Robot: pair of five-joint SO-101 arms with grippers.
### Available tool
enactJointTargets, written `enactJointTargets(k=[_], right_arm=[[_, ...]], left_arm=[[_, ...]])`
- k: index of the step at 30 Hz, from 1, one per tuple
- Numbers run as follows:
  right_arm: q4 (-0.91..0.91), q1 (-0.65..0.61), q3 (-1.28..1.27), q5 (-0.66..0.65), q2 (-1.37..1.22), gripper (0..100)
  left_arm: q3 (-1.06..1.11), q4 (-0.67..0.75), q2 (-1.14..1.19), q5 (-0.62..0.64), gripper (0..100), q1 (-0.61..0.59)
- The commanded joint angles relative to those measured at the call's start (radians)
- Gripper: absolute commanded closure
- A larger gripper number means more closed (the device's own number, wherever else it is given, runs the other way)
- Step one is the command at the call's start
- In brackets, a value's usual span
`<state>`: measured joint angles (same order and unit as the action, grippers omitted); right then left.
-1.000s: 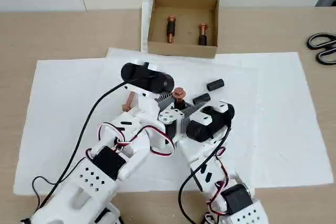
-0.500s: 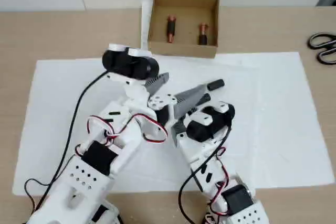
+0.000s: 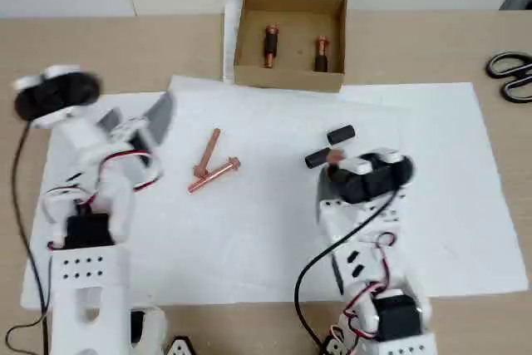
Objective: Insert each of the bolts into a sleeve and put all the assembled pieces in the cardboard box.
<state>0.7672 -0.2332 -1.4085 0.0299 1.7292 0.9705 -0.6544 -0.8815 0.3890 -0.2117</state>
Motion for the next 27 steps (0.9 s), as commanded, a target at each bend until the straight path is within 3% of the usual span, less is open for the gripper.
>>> enactJointTargets(k=[1,15,21,27], right_arm=[[-0.028,0.027,0.261,-0.041,-0.208,99.5],[-0.315,0.048,1.585,-0.037,-1.831,99.5],[-0.335,0.038,2.004,-0.040,-2.252,99.1],[-0.334,0.031,2.160,-0.038,-2.466,99.1]], left_arm=[[-0.031,-0.150,-0.021,0.000,68,-0.058],[-0.045,-0.272,-0.026,0.000,68,-0.068],[-0.047,-0.351,-0.026,0.000,68,-0.068],[-0.048,-0.388,-0.026,-0.002,68,-0.068]])
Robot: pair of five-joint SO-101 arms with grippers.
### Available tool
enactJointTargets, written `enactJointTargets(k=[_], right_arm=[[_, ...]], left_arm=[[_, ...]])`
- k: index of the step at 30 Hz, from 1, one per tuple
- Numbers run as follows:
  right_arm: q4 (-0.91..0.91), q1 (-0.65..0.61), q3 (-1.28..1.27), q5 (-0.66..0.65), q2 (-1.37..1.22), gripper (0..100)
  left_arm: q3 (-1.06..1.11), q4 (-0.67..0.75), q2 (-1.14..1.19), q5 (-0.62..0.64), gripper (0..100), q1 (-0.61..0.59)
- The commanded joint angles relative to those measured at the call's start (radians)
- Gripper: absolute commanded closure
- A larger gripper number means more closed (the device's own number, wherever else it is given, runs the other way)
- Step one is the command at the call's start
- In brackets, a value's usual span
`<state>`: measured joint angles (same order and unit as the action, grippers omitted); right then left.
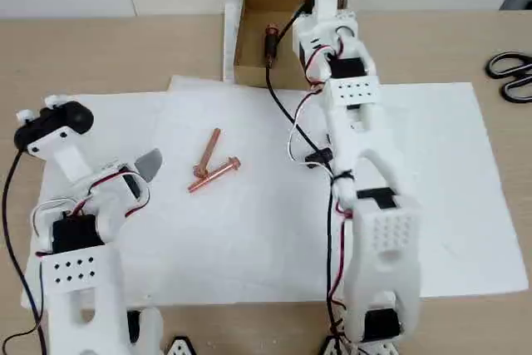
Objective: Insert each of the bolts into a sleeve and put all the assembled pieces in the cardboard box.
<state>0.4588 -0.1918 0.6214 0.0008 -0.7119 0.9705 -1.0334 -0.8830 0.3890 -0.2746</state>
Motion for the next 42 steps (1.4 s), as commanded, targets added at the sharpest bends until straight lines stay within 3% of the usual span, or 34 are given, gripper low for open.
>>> enactJointTargets(k=[1,7,15,23,27,36,38,42], right_arm=[[-0.028,-0.015,0.138,-0.009,-0.042,99.1],[-0.035,-0.018,0.141,-0.009,-0.128,97.6],[-0.035,-0.022,0.141,-0.014,-0.154,71.4],[0.001,-0.019,0.253,-0.015,-0.145,76.3],[0.243,-0.021,0.454,-0.015,-0.145,79.6],[1.106,-0.036,1.033,0.028,-0.156,79.6],[1.208,-0.027,1.063,0.097,-0.148,79.6],[1.231,0.030,1.010,0.187,-0.148,79.7]], left_arm=[[-0.047,-0.009,-0.025,-0.002,68,-0.005],[-0.045,-0.009,-0.025,-0.002,68,-0.005],[-0.041,-0.009,-0.025,-0.002,68,0.002],[-0.041,-0.011,-0.025,-0.002,68,0.002],[-0.041,-0.011,-0.025,-0.015,68,0.002],[-0.045,-0.061,-0.025,-0.192,68,0.003],[-0.044,-0.063,-0.025,-0.207,68,0.003],[-0.045,-0.064,-0.025,-0.207,68,0.003]])
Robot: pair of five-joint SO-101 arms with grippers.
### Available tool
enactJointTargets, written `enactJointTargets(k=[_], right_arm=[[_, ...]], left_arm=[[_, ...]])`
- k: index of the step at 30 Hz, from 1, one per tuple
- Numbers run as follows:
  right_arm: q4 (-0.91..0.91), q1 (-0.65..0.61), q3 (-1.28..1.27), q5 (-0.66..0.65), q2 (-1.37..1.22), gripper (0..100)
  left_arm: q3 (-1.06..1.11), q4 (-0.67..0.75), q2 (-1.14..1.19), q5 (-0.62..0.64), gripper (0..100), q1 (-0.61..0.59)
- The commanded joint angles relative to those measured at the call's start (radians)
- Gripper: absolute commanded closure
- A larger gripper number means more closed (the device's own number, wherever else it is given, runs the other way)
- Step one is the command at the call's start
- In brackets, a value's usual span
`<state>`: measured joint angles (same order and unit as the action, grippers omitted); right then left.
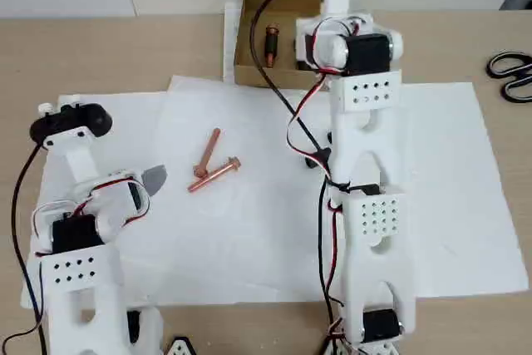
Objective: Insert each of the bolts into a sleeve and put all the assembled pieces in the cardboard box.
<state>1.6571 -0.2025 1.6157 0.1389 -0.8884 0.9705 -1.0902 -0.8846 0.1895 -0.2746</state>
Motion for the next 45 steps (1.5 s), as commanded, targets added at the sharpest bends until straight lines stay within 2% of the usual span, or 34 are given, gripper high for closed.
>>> enactJointTargets(k=[1,6,10,17,22,28,35,41,45], right_arm=[[0.035,0.050,-0.006,0.049,0.028,79.7],[0.047,0.084,-0.110,0.049,0.054,79.7],[0.048,0.085,-0.221,0.044,0.240,79.7],[0.038,0.035,-0.799,0.044,0.720,79.7],[0.027,0.030,-1.163,0.061,0.868,79.7],[0.016,0.030,-1.338,0.302,0.895,79.7],[-0.081,0.015,-1.405,0.370,0.846,79.7],[-0.104,0.008,-1.405,0.677,0.710,79.7],[-0.107,-0.005,-1.402,0.686,0.601,79.7]], left_arm=[[-0.045,-0.008,-0.023,-0.008,68,0.003],[-0.042,-0.009,-0.023,-0.008,68,0.002],[-0.045,-0.009,-0.023,-0.008,68,0.002],[-0.045,-0.011,-0.023,-0.008,68,0.002],[-0.042,-0.011,-0.023,-0.008,68,0.002],[-0.041,-0.021,-0.023,-0.008,68,0.002],[-0.041,-0.054,-0.023,-0.008,68,0.002],[-0.041,-0.054,-0.023,-0.008,68,0.002],[-0.041,-0.054,-0.023,-0.008,68,0.002]])
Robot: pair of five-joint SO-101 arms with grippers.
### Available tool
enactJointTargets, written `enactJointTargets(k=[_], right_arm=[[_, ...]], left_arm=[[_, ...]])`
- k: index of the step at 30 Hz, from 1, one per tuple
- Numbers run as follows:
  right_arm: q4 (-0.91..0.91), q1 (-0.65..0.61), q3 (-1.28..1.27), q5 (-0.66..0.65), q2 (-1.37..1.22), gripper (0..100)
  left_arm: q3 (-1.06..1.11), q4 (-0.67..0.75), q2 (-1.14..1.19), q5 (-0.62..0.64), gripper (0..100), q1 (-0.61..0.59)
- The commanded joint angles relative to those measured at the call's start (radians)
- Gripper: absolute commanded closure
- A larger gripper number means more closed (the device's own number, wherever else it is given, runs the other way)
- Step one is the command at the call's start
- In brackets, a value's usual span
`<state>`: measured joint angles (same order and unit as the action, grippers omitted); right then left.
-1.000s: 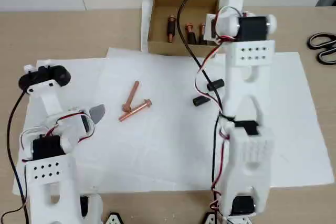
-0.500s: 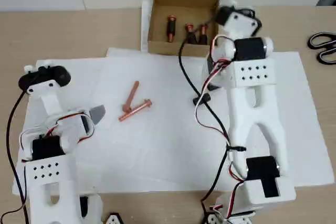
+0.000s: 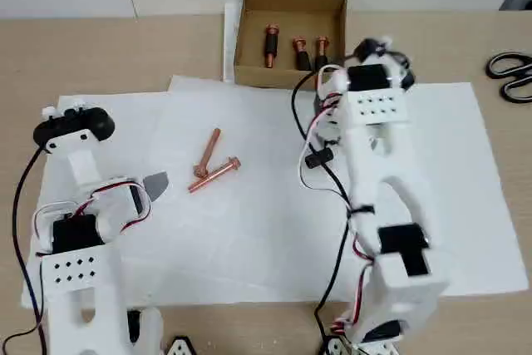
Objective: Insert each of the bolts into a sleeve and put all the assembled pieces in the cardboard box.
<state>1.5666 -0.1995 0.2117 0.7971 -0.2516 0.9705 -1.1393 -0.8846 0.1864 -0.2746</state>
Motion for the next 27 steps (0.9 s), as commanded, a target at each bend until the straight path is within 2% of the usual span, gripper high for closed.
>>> enactJointTargets(k=[1,8,27], right_arm=[[-0.021,-0.015,0.005,0.029,-0.059,79.7],[-0.059,-0.071,0.068,0.031,-0.124,79.7],[-0.286,-0.018,0.074,0.026,-0.312,79.7]], left_arm=[[-0.041,-0.005,-0.023,-0.005,68,0.002],[-0.041,-0.005,-0.023,-0.005,68,0.003],[-0.018,-0.005,-0.023,-0.005,68,0.003]])
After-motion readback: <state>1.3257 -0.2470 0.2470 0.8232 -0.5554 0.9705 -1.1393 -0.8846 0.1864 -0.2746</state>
